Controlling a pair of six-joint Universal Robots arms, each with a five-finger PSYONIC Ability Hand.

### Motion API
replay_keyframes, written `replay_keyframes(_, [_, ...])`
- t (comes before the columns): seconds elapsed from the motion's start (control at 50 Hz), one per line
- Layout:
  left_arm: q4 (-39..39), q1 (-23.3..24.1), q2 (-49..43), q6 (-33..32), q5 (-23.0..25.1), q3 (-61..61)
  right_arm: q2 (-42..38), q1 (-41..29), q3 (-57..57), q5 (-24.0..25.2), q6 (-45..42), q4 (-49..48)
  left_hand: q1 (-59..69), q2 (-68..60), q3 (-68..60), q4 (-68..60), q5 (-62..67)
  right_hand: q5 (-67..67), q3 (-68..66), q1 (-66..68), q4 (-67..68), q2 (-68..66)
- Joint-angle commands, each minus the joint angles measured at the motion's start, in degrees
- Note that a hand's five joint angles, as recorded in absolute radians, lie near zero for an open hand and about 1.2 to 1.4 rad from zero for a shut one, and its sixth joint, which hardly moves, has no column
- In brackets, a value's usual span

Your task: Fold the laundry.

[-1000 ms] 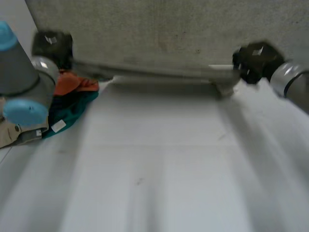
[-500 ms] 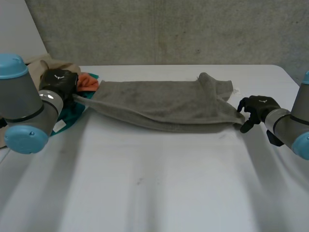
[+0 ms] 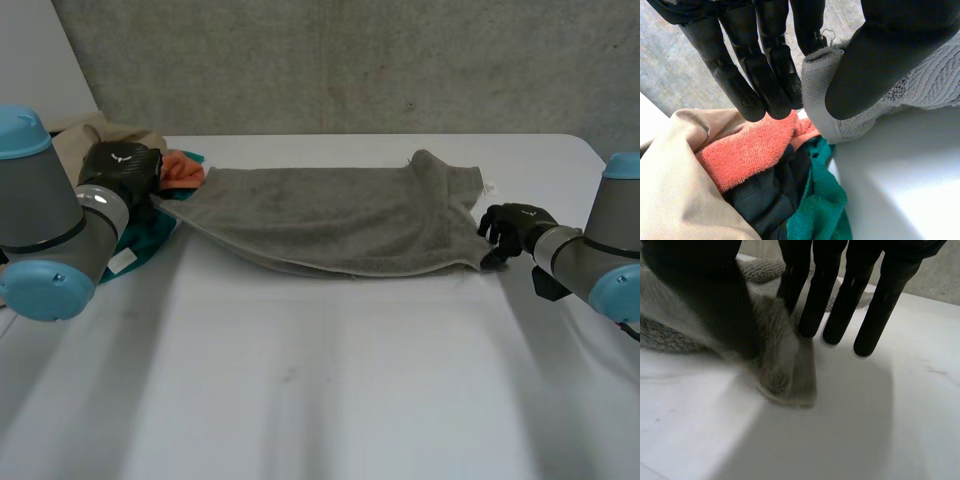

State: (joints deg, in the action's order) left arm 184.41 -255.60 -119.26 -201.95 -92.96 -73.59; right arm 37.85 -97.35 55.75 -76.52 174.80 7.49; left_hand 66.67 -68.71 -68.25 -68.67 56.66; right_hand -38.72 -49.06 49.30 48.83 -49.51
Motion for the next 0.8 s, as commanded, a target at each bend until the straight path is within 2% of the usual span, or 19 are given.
replay_keyframes(0.02, [-3.6,0.5,1.6,-0.7,-0.3,-1.6,1.7,0.5,-0.6,-0.6,-5.2,2.9,13.3,-11.3,-11.7,-11.3,13.3,-31.3,-30.9,30.7,31.2,-30.5])
replay_keyframes(0.08, [-6.1,0.5,2.8,-1.8,-0.4,-3.4,6.3,1.5,1.7,0.0,-10.2,6.5,13.3,-11.3,-11.7,-11.3,13.3,-31.3,-30.9,30.7,31.2,-30.5])
replay_keyframes(0.16, [-11.6,0.5,5.8,-6.4,-0.3,-6.9,13.5,4.2,6.9,2.9,-25.0,15.6,13.3,-11.3,-11.7,-11.3,13.3,-31.3,-30.9,30.7,31.2,-30.5])
replay_keyframes(0.18, [-14.7,0.6,7.0,-9.3,-0.5,-8.7,16.5,5.5,9.3,3.5,-32.6,20.4,13.3,-11.3,-11.7,-11.3,13.3,-31.3,-30.9,30.7,31.2,-30.5])
replay_keyframes(0.22, [-18.0,0.9,7.9,-12.5,-0.7,-10.7,19.1,6.7,11.7,3.3,-40.8,25.9,13.3,-11.3,-11.7,-11.3,13.3,-31.3,-30.9,30.7,31.2,-30.5])
replay_keyframes(0.24, [-21.5,1.1,8.5,-16.0,-1.2,-12.5,21.3,8.0,14.3,2.3,-48.7,31.3,13.3,-11.3,-11.7,-11.3,13.3,-31.3,-30.9,30.7,31.2,-30.5])
replay_keyframes(0.28, [-24.4,1.2,8.7,-18.7,-1.7,-14.3,23.0,9.2,16.8,0.5,-55.8,36.5,13.3,-11.3,-11.7,-11.3,13.3,-31.3,-30.9,30.7,31.2,-30.5])
replay_keyframes(0.3, [-27.2,1.2,8.9,-21.2,-2.0,-15.7,24.1,10.2,19.0,-1.9,-61.7,40.7,13.3,-11.3,-11.7,-11.3,13.3,-31.3,-30.9,30.7,31.2,-30.5])
replay_keyframes(0.36, [-30.7,1.2,8.8,-24.3,-1.7,-17.3,24.8,11.4,21.8,-6.3,-66.6,44.5,13.3,-11.3,-11.7,-11.3,13.3,-31.3,-30.9,30.7,31.2,-30.5])
replay_keyframes(0.46, [-28.5,2.7,6.2,-23.6,-1.3,-13.7,22.2,10.1,20.0,-6.2,-63.3,38.9,13.3,-11.3,-11.7,-11.3,13.3,-31.3,-30.9,30.7,31.2,-30.5])
replay_keyframes(0.6, [-23.9,3.0,-0.8,-18.6,-2.0,2.1,17.2,7.0,9.4,-5.5,-57.3,34.0,13.3,-11.3,-11.7,-11.3,13.3,-31.3,-30.9,30.7,31.2,-30.5])
replay_keyframes(0.72, [-16.1,3.5,-5.5,-12.0,-2.4,24.2,15.4,3.9,-9.3,-4.3,-42.0,22.1,13.3,-11.3,-11.7,-11.3,13.3,-31.3,-30.9,30.7,31.2,-30.5])
replay_keyframes(0.8, [-6.4,2.7,-5.5,-6.1,-2.9,35.7,17.2,3.6,-16.2,-4.8,-29.6,8.0,13.3,-11.3,-11.7,-11.3,13.3,-31.3,-30.9,30.7,31.2,-30.5])
